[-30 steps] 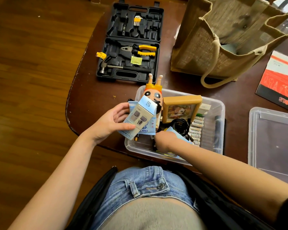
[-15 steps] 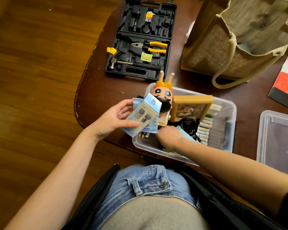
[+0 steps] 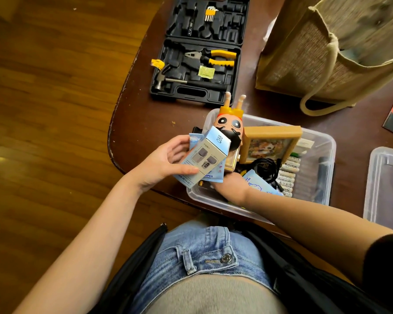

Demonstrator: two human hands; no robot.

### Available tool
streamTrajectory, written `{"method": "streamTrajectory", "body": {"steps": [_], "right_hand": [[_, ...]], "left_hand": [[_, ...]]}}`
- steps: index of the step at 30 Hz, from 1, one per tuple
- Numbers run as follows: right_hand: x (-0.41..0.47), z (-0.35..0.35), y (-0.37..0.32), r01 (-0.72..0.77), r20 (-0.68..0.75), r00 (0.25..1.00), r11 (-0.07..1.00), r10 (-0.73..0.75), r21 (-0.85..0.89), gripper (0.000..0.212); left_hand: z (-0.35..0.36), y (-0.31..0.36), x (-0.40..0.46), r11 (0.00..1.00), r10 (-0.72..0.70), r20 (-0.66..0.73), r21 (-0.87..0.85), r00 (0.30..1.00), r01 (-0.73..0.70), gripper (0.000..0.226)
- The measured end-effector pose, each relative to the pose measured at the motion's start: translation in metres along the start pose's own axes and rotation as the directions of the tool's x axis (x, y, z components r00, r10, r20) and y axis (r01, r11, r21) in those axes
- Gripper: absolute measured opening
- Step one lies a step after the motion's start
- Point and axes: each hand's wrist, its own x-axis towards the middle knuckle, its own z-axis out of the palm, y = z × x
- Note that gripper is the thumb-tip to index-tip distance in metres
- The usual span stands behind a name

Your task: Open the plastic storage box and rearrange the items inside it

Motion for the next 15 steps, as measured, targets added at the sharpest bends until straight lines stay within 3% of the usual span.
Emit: {"method": "streamTrajectory", "body": {"steps": [3,8,12,15], "right_hand": [[-0.002,0.001,0.005,-0.004,-0.001,1.0,1.0,0.004,-0.026,0.035],[-0.024,-0.017,0.012,0.115,-0.08,0.992,0.975,-0.101,0.191,0.034],[-0.072,-0.037,0.032,0.094,-0.276,0.961,0.914,0.02,0.395,0.034],[-0.112,-0.043,0.056,-0.033,-0.287,0.943,0.902,0.172,0.431,0.017]], "left_hand": [[0.002,0.002,0.0,1.0,-0.002,-0.002,0.008,1.0,0.002,0.074],[0.001,0.002,0.001,0.999,0.026,0.017,-0.019,1.0,-0.025,0.071],[0.003,-0.002,0.007,1.0,0.027,0.057,-0.014,0.998,-0.026,0.071],[0.007,-0.006,0.014,1.0,0.012,0.1,0.027,0.995,-0.015,0.073]]}}
